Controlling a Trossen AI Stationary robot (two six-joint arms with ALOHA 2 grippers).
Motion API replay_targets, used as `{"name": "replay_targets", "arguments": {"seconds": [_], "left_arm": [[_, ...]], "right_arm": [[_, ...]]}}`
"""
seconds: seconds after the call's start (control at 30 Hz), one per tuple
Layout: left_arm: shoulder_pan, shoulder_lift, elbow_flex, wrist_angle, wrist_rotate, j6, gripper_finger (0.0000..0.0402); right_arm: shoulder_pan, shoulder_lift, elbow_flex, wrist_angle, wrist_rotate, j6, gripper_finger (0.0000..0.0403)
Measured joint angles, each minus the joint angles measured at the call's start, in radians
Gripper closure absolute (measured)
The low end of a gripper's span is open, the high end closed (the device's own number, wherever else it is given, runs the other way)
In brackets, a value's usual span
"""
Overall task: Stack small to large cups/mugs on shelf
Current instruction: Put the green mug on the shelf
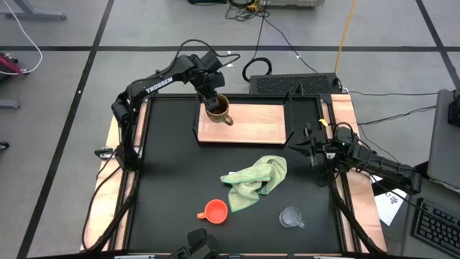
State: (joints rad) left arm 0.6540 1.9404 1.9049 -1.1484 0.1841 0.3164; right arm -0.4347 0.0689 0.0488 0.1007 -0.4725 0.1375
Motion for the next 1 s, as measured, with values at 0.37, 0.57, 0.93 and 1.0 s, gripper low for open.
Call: {"name": "replay_targets", "arguments": {"seconds": [0.37,0.57,0.93,1.0], "left_arm": [[-0.003,0.0,0.0,-0.001,-0.006,0.012,0.0367],[-0.003,0.0,0.0,0.005,-0.006,-0.004,0.0367],[-0.006,-0.001,-0.069,0.046,-0.009,-0.037,0.0367],[-0.006,-0.002,-0.086,0.06,-0.008,-0.034,0.0367]], "right_arm": [[0.0,0.0,0.0,0.0,0.0,0.0,0.0403],[0.0,0.0,0.0,0.0,0.0,0.0,0.0403],[0.0,0.0,0.0,0.0,0.0,0.0,0.0403],[0.0,0.0,0.0,0.0,0.0,0.0,0.0403]]}}
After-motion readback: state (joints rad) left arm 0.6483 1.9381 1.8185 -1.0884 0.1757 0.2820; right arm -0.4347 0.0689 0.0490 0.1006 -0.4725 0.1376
